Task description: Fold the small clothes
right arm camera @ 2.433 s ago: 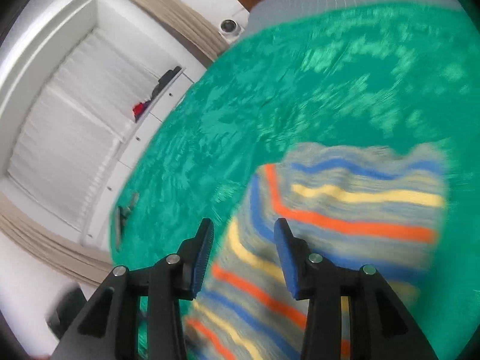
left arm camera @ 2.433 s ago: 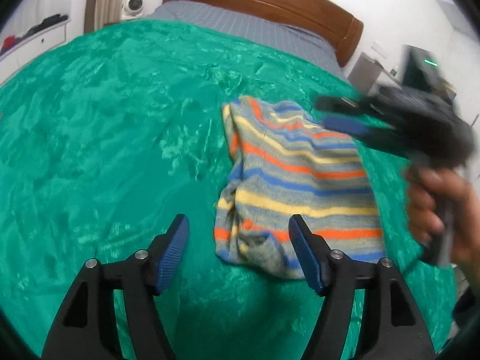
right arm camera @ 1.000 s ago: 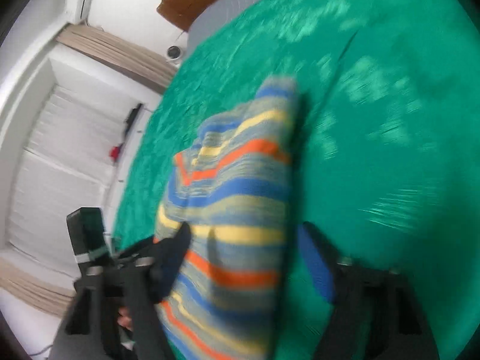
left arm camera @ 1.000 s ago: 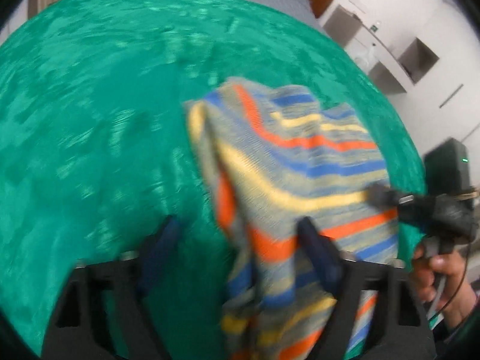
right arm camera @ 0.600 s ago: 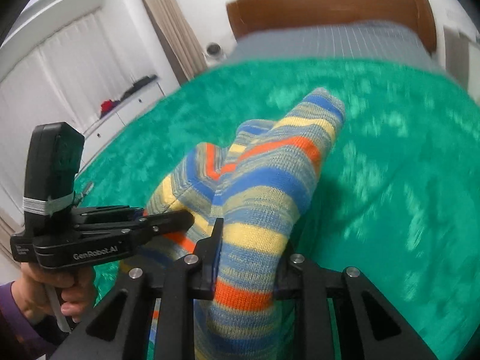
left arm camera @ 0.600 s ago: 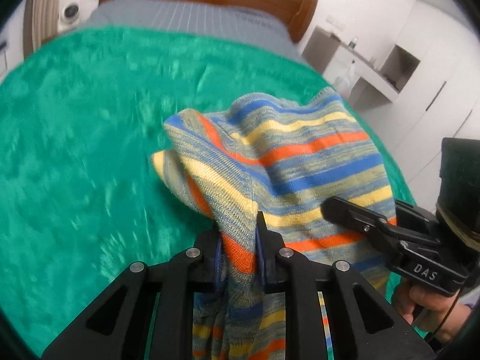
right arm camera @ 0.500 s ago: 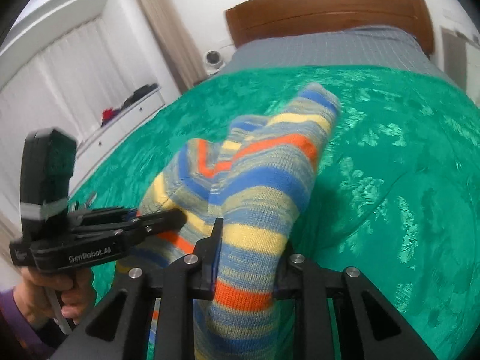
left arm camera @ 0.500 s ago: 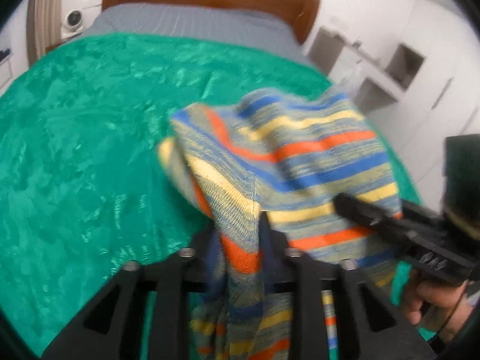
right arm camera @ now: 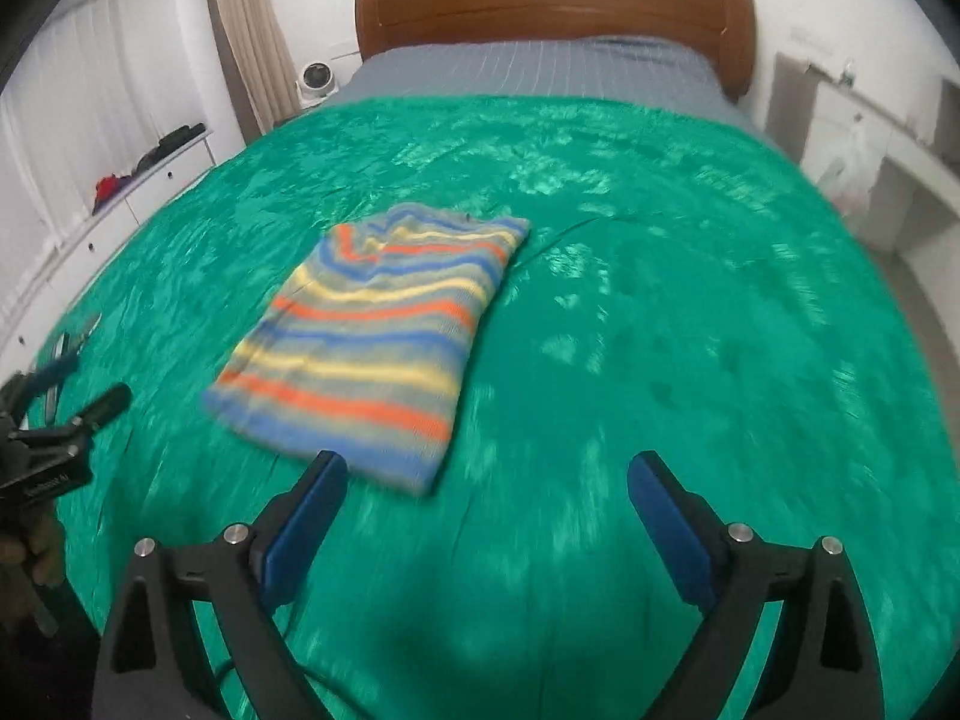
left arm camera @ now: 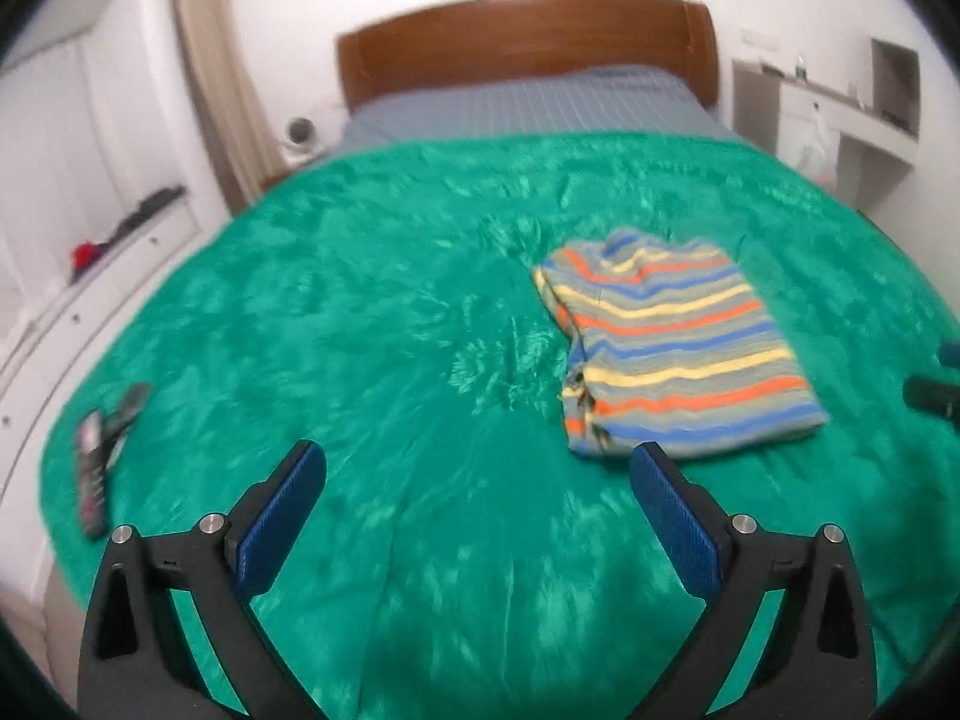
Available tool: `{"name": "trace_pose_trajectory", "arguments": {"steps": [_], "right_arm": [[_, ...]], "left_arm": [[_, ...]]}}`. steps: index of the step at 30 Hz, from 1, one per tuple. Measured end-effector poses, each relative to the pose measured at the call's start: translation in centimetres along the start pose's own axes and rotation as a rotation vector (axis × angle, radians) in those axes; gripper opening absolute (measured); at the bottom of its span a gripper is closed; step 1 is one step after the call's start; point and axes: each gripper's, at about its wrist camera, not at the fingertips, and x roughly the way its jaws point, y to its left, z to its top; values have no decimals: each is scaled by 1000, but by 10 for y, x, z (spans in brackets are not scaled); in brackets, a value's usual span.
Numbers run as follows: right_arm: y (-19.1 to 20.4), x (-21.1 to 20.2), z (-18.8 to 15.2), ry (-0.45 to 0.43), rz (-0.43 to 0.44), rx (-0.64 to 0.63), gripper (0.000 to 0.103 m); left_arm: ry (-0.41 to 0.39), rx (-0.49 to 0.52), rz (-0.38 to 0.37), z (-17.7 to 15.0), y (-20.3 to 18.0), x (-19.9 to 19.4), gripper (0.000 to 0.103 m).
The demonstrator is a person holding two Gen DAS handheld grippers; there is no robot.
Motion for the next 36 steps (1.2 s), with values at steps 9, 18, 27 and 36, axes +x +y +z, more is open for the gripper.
{"name": "trace_pose_trajectory", "arguments": {"steps": [9, 18, 27, 36], "right_arm": [[27, -104, -47, -69, -55, 34, 99], [48, -172, -74, -135, -92, -7, 100], [56, -209, -90, -148, -42, 3, 101], [64, -252, -97, -176, -9, -15, 101]], "left_arm": [[59, -26, -27, -14, -11, -81, 103], [65, 13, -8, -34, -25, -137, 103], [69, -15, -81, -38, -28, -175, 103], [38, -23, -78, -37, -21, -213, 103]]}}
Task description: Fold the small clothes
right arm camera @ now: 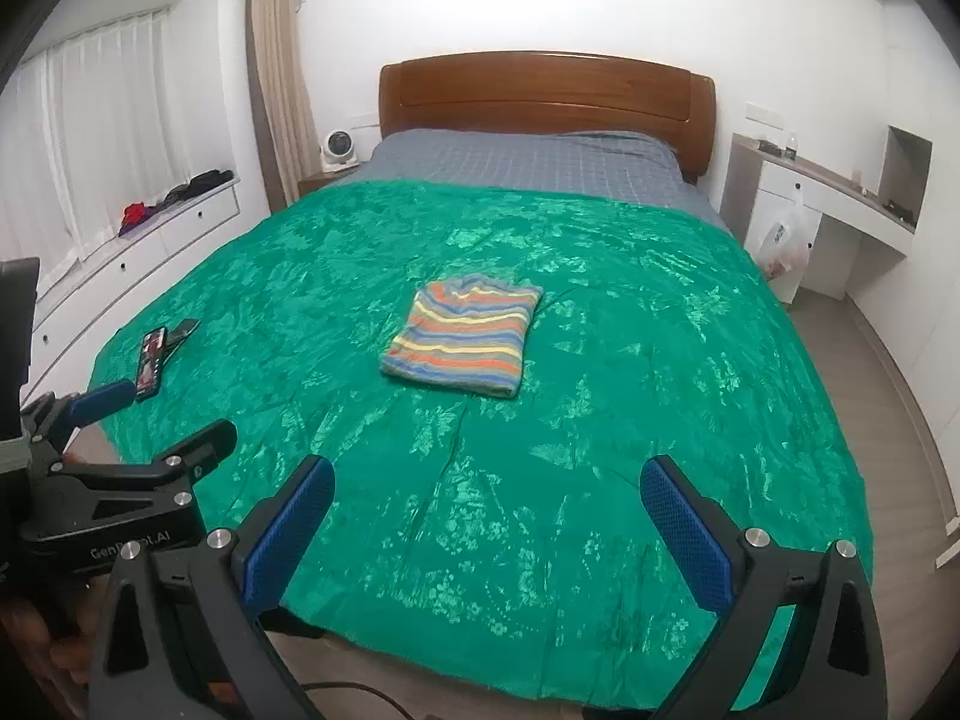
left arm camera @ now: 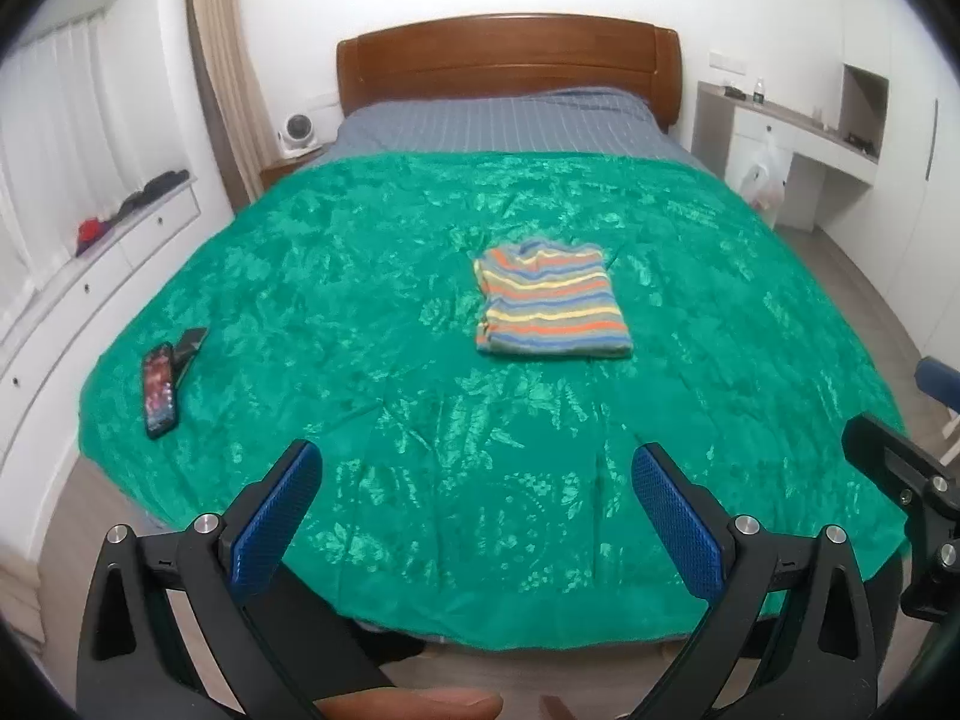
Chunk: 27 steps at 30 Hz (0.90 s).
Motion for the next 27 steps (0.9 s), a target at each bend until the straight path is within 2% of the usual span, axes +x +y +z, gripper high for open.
{"name": "trace_pose_trajectory", "arguments": {"steps": [19, 27], "right_arm": [[-1, -1, -4, 14, -13, 9, 101], [-3, -1, -4, 15, -8, 11, 101]], "left_arm": [[7, 0, -15, 1, 1, -7, 103], [-16, 2, -25, -1, -2, -9, 103]]}}
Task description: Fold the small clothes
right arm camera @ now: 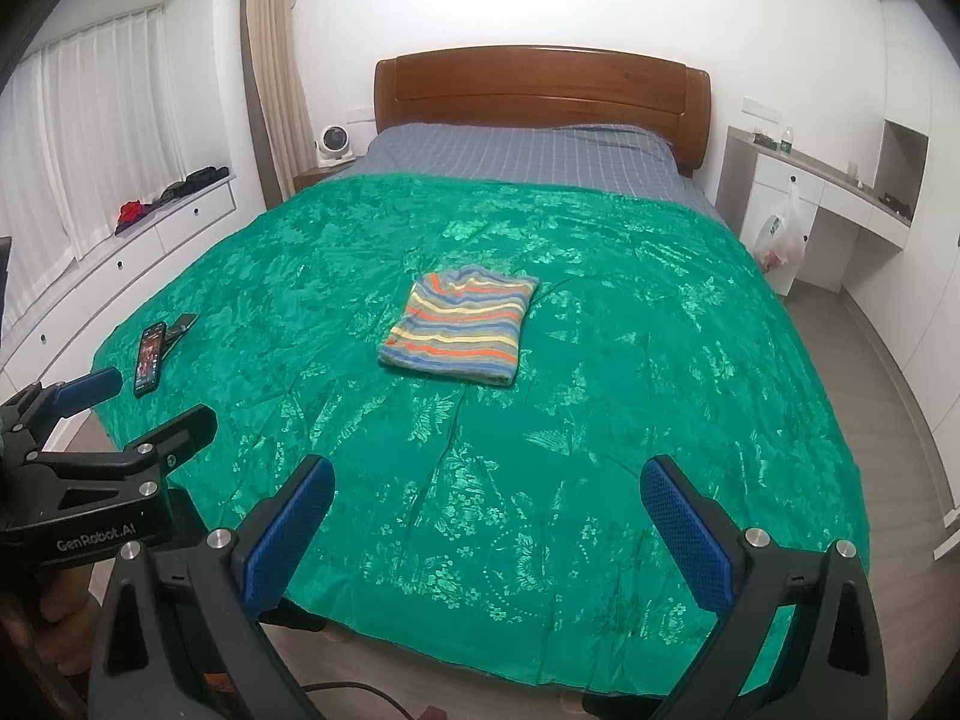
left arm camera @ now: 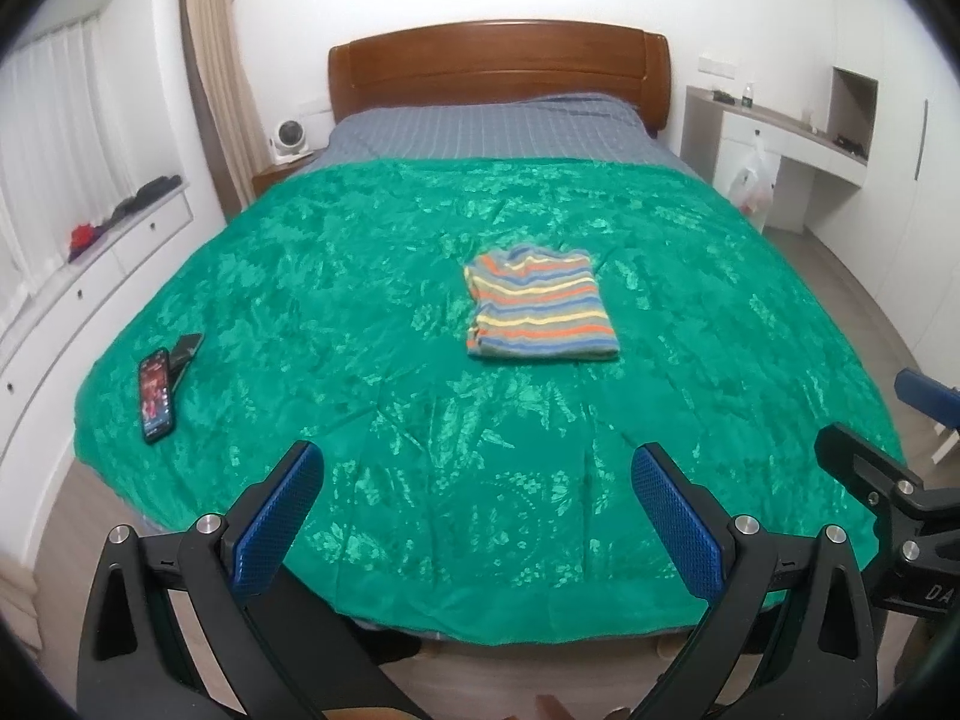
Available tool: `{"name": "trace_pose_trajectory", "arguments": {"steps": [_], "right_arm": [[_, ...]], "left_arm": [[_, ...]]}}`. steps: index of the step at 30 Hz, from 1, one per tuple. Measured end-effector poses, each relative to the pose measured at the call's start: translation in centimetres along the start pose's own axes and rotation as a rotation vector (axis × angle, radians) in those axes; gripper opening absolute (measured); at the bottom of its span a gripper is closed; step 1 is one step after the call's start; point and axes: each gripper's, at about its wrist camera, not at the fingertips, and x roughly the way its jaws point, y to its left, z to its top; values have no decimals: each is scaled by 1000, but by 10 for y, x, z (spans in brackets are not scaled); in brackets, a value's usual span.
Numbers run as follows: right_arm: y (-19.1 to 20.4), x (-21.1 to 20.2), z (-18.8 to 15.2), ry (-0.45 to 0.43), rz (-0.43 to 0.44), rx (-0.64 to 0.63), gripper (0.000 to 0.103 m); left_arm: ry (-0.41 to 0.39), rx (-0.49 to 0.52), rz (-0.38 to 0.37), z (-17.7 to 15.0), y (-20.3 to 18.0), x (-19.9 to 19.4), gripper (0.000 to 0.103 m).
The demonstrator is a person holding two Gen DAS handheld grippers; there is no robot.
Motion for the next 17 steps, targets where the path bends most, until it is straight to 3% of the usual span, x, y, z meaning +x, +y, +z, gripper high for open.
{"name": "trace_pose_trajectory", "arguments": {"steps": [17], "right_arm": [[3, 4, 1, 10, 10, 13, 101]], "left_arm": [[-10, -10, 39, 1, 0, 2, 103]]}}
